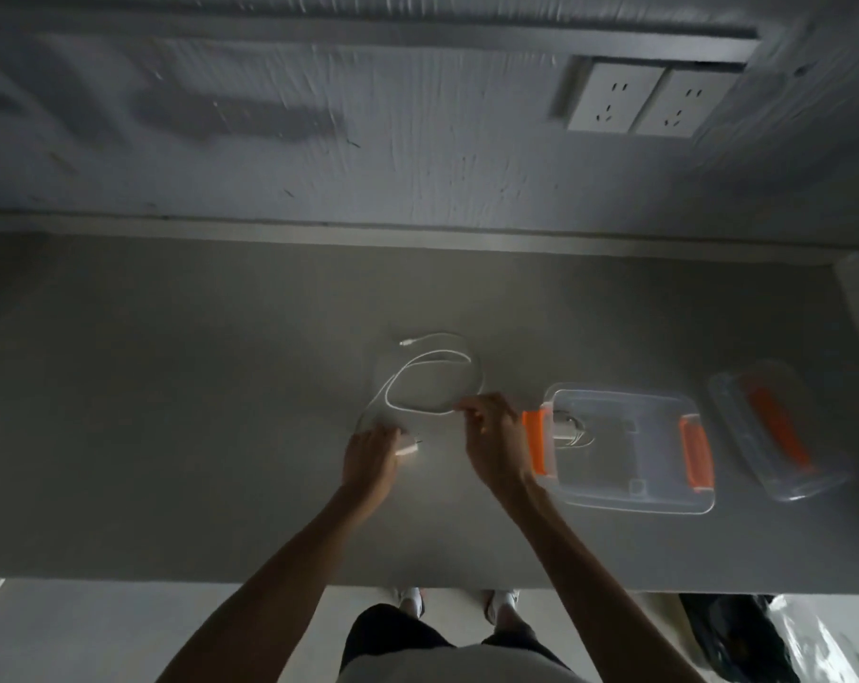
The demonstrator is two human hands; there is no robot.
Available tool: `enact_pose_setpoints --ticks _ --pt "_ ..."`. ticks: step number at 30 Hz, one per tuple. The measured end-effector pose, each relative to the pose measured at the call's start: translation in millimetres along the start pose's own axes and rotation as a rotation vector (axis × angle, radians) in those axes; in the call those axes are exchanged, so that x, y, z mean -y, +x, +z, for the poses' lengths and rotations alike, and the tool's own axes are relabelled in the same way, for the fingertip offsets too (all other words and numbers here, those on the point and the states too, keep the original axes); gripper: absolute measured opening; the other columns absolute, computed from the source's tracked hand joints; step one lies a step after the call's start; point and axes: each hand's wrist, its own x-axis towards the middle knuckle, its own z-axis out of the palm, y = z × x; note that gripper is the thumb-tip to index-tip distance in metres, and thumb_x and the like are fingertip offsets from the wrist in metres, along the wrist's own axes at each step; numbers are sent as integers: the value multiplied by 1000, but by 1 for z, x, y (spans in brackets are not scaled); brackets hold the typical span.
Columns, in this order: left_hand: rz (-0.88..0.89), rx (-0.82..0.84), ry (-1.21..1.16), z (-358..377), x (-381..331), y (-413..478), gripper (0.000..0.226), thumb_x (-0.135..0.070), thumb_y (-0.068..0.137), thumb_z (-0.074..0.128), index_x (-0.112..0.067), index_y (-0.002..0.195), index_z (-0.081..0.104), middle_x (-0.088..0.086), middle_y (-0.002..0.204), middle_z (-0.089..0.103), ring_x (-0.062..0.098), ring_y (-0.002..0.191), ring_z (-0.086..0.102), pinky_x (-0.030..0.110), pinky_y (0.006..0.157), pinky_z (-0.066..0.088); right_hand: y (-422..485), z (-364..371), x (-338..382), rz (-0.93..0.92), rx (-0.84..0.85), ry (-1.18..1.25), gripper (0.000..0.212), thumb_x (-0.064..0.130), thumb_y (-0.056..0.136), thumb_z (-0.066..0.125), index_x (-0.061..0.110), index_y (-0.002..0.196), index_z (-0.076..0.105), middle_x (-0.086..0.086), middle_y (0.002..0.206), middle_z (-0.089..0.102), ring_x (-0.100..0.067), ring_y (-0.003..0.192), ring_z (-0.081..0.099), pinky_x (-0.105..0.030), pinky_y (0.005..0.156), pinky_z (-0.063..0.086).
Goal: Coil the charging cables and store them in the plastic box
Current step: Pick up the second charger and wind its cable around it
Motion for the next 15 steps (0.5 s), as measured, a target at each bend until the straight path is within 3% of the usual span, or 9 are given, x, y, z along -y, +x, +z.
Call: enact_pose_setpoints --ticks 2,4,6,8,10,12,15 --pt "-36 53 -186 -17 -4 6 55 -7 59 89 4 109 71 24 96 75 39 80 75 39 62 61 5 17 1 74 151 120 45 -18 78 48 9 105 74 -11 108 73 -25 102 68 -23 91 49" --pt "-196 186 -436 -44 -8 9 46 -18 80 74 -9 122 60 18 117 70 36 104 68 44 83 56 9 21 0 198 279 368 60 -23 72 42 3 121 64 -14 126 65 -29 120 60 -37 103 47" --pt "-254 230 -766 -81 -13 12 30 -21 80 72 -16 108 61 13 108 73 28 95 71 46 81 58 8 20 0 272 382 688 64 -15 74 48 1 136 50 -14 141 53 -30 130 51 -43 105 41" --pt "-224 174 -1071 -125 -21 12 19 -14 83 72 -21 97 62 12 99 73 16 80 74 43 73 63 4 14 11 250 466 940 53 4 90 53 3 142 43 -17 145 51 -33 132 49 -46 107 40" --pt "-143 91 -1246 -173 -32 14 19 -5 88 68 -19 99 62 10 96 74 13 79 75 31 67 63 -3 5 29 173 558 1105 49 28 96 55 5 138 50 -18 136 60 -35 124 57 -42 105 45" --pt "-51 1 -1326 -222 -48 12 17 -3 91 64 -14 104 62 7 95 74 19 82 76 30 69 62 -17 -11 50 88 595 1089 49 44 96 52 9 128 61 -13 110 72 -26 98 68 -32 89 53" --pt "76 -107 -1387 -280 -70 7 16 -4 93 60 -10 107 62 7 94 76 23 80 77 33 69 63 -39 -29 67 -4 501 929 44 42 99 42 9 111 68 -3 73 68 -15 66 61 -26 67 50"
